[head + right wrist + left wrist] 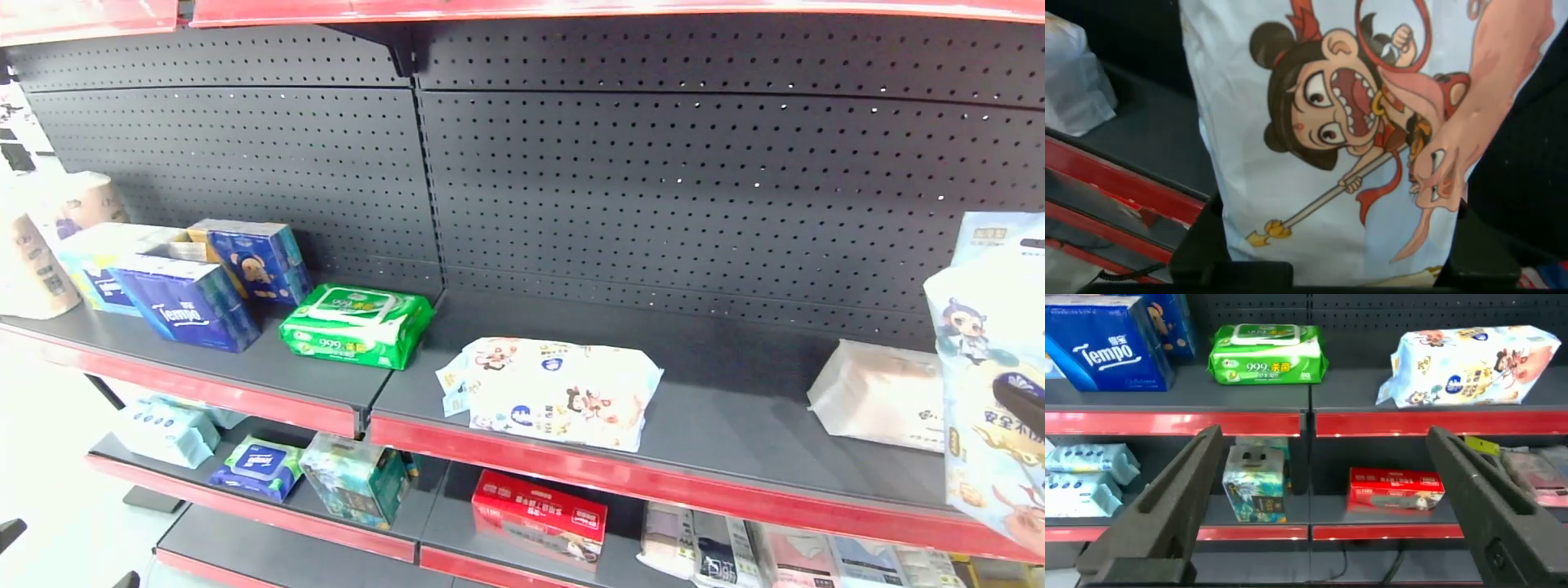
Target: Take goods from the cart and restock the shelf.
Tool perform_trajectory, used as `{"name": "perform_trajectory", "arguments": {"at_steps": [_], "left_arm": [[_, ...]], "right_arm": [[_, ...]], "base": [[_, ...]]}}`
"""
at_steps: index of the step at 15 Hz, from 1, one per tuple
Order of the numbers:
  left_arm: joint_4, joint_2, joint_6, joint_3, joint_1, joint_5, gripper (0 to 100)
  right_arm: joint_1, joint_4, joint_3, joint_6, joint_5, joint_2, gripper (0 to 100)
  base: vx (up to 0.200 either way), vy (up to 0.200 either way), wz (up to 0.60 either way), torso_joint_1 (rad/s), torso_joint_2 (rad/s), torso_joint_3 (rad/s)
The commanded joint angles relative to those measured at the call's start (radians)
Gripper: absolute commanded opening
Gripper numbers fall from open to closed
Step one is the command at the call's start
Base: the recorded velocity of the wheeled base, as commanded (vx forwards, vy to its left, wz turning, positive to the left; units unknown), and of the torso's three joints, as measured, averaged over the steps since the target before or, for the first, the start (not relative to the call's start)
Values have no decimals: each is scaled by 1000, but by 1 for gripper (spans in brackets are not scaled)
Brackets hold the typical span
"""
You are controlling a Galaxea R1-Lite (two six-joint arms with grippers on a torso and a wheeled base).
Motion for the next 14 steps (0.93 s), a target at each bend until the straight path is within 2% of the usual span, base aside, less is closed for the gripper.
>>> {"name": "perform_trajectory", "arguments": {"at_steps": [1, 3, 4, 6, 8, 10, 11, 14], "left_arm": [[58, -74, 0, 2, -7, 0, 100], [162, -157, 0, 2, -13, -9, 100], [228, -230, -2, 12, -15, -12, 100], [265, -308, 3, 47, -8, -32, 100], [268, -316, 2, 56, -5, -27, 100], [268, -319, 0, 61, -5, -23, 100], [268, -322, -2, 61, -4, -7, 100], [269, -350, -6, 59, 21, 138, 100]], "right_arm": [[1, 1, -52, -3, 24, 41, 0], [13, 1, -99, -4, 35, 90, 0], [50, 1, -141, -6, 52, 131, 0], [119, 1, -202, -4, 49, 210, 0], [159, 1, -237, -3, 44, 251, 0], [168, -1, -259, -6, 44, 272, 0], [176, -1, -260, -6, 42, 272, 0], [173, -2, -260, -4, 27, 271, 0]], "base": [[0, 0, 0, 0, 0, 0], [0, 0, 0, 0, 0, 0], [0, 0, 0, 0, 0, 0], [0, 0, 0, 0, 0, 0], [0, 0, 0, 0, 0, 0], [0, 0, 0, 0, 0, 0], [0, 0, 0, 0, 0, 0], [0, 0, 0, 0, 0, 0]]}}
